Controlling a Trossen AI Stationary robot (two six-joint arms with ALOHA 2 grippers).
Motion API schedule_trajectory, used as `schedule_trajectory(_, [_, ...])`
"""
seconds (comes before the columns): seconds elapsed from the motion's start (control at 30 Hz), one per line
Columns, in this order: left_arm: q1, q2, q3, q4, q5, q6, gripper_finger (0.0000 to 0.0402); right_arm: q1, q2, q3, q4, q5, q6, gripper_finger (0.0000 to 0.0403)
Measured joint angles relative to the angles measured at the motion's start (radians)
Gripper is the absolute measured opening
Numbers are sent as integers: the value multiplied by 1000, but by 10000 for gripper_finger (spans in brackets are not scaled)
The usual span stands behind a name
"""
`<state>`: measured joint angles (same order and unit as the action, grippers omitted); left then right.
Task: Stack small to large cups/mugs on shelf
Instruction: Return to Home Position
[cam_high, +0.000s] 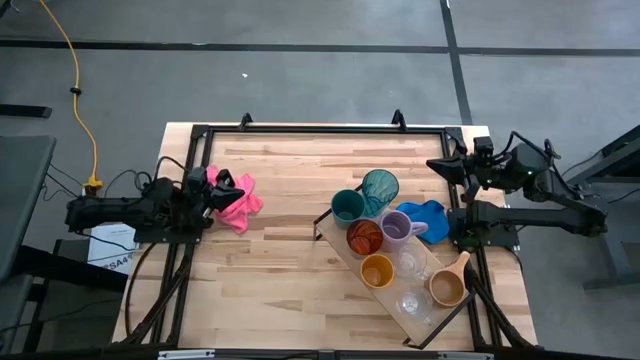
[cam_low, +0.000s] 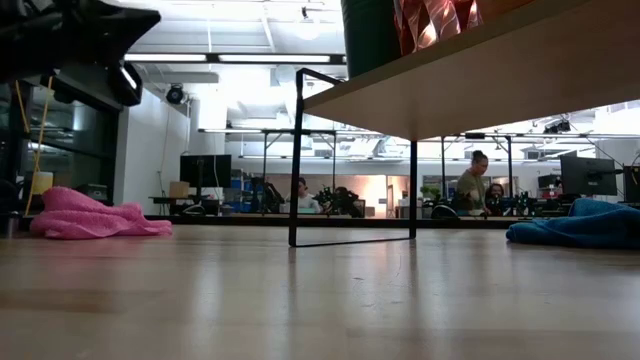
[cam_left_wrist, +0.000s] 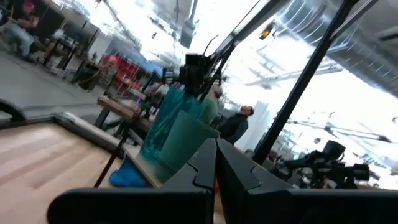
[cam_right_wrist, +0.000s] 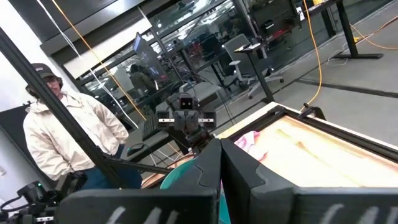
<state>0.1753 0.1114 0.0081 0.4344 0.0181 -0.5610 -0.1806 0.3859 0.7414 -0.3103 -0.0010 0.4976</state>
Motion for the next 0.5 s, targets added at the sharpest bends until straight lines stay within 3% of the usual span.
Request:
schedule_trajectory(0.3, [-2,-6,1,-25,-2,26,0,0,0,0,-14,-3,0,0])
schedule_trajectory(0.5, [-1,-6,1,-285,41,-7,0,0,0,0,-27,-30,1,0])
